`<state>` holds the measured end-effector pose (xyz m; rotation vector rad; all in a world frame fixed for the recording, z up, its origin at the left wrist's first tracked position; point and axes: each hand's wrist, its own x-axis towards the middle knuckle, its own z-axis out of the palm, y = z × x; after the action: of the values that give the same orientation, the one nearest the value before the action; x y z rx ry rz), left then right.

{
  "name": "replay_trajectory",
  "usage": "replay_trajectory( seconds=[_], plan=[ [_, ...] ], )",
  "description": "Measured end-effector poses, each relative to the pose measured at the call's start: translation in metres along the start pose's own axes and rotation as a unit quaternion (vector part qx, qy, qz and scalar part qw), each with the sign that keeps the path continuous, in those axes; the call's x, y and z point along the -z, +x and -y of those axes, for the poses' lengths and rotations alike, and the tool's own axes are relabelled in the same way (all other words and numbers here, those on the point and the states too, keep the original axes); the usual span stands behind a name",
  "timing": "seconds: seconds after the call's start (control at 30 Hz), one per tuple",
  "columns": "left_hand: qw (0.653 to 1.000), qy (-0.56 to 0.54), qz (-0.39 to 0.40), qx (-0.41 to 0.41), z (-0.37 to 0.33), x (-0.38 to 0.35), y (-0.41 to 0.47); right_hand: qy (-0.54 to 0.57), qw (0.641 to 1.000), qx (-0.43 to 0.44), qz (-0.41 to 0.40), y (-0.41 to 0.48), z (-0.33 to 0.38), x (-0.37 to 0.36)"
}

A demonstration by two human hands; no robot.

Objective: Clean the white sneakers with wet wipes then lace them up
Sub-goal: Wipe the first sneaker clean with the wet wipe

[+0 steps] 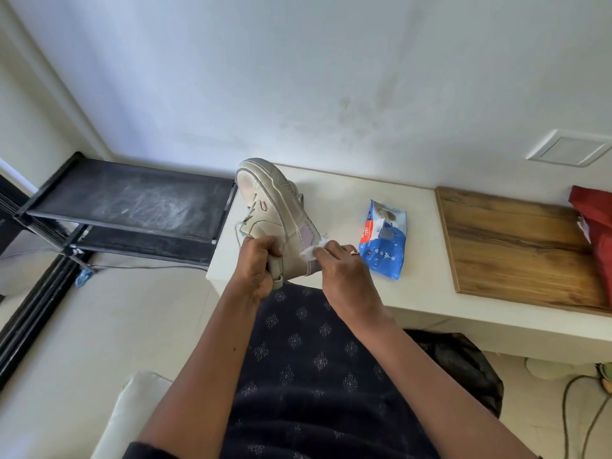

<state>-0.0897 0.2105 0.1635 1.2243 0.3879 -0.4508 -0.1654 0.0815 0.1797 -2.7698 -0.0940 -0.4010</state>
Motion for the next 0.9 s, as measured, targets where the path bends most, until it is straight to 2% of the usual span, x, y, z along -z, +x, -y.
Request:
replay_trajectory(
  seconds=[0.17, 0.27, 0.37, 0.5, 0.7, 0.8, 0.9],
  plan=[
    [0.996, 0.081, 0.027, -0.004, 0.002, -0.011, -0.020, -0.005, 0.998, -0.004, -0.059, 0.022, 0.009, -0.008],
    [0.994, 0.092, 0.054, -0.004, 0.012, -0.020, -0.028, -0.016, 0.996, -0.024, -0.088, 0.051, 0.009, -0.005],
    [0.995, 0.092, 0.040, -0.005, 0.013, -0.030, -0.031, -0.021, 0.991, -0.048, -0.122, 0.079, -0.001, 0.001],
    [0.997, 0.078, 0.003, -0.002, 0.012, -0.032, -0.027, -0.025, 0.993, -0.024, -0.113, 0.079, -0.008, 0.001],
    [0.999, 0.030, -0.001, -0.042, 0.006, -0.024, -0.023, 0.015, 0.994, 0.032, -0.105, 0.040, -0.006, -0.015],
    [0.998, 0.048, -0.027, -0.010, 0.005, -0.020, -0.019, 0.001, 0.995, 0.038, -0.097, 0.022, -0.004, -0.018],
    [1.000, -0.006, -0.025, -0.008, 0.005, -0.020, -0.012, -0.016, 0.993, 0.045, -0.108, 0.011, -0.002, -0.014]
  ],
)
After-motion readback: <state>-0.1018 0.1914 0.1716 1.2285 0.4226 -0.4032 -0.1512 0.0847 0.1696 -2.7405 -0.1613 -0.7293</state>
